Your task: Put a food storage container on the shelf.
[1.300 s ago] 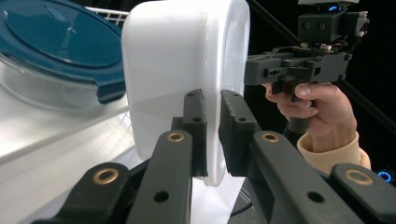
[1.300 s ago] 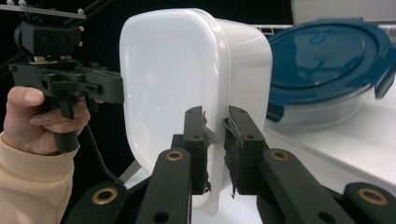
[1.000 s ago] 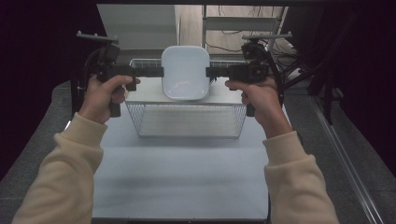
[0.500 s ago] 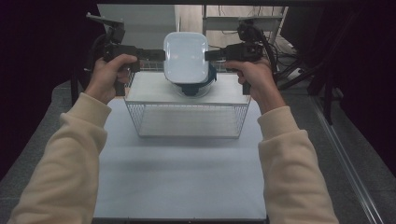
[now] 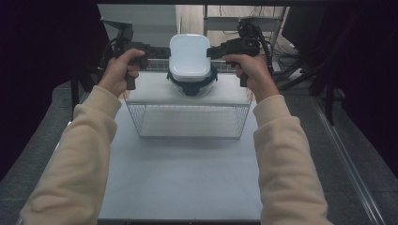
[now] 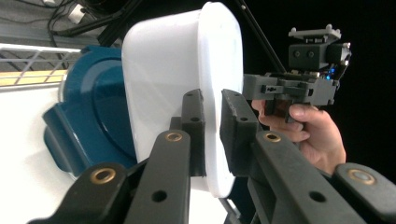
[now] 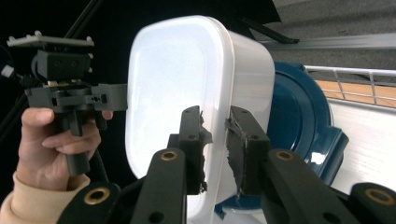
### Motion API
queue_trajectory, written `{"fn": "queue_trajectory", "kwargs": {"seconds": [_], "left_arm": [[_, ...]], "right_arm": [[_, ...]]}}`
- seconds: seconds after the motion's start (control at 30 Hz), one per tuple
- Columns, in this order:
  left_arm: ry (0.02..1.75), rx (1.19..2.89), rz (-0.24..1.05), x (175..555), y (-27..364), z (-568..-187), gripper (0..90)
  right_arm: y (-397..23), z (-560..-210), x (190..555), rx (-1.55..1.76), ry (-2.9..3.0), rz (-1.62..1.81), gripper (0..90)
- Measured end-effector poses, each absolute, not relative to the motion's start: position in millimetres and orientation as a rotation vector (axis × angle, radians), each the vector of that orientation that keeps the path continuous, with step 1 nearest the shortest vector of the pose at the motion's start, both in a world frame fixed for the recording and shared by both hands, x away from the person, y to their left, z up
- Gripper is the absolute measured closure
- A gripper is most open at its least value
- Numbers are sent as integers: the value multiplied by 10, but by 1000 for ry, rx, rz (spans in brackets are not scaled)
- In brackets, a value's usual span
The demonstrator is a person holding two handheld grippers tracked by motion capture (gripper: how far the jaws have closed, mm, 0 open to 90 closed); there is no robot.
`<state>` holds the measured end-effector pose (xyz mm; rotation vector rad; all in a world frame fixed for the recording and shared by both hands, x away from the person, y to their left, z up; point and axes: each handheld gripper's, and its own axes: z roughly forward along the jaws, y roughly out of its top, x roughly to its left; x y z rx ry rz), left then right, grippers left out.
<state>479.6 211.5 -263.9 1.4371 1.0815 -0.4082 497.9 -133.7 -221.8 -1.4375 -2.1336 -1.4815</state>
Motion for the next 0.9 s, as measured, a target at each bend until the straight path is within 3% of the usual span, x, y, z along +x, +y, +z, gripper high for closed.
{"fn": "queue_trajectory", "kwargs": {"seconds": [0.53,0.6,0.77,0.9], "left_arm": [[1148,1347,-454,5009,2157,-2857,738],[1149,1354,-433,5001,2151,-2858,691],[1141,1356,-299,4909,2200,-2763,458],[1142,1424,-220,4776,2225,-2681,352]], "right_arm": [[-1300,-2427,5209,-1563,-1938,-1509,705],[-1302,-2443,5202,-1558,-1928,-1522,684],[-1344,-2398,5109,-1561,-1967,-1617,502],[-1406,-2330,5015,-1516,-2040,-1666,428]]}}
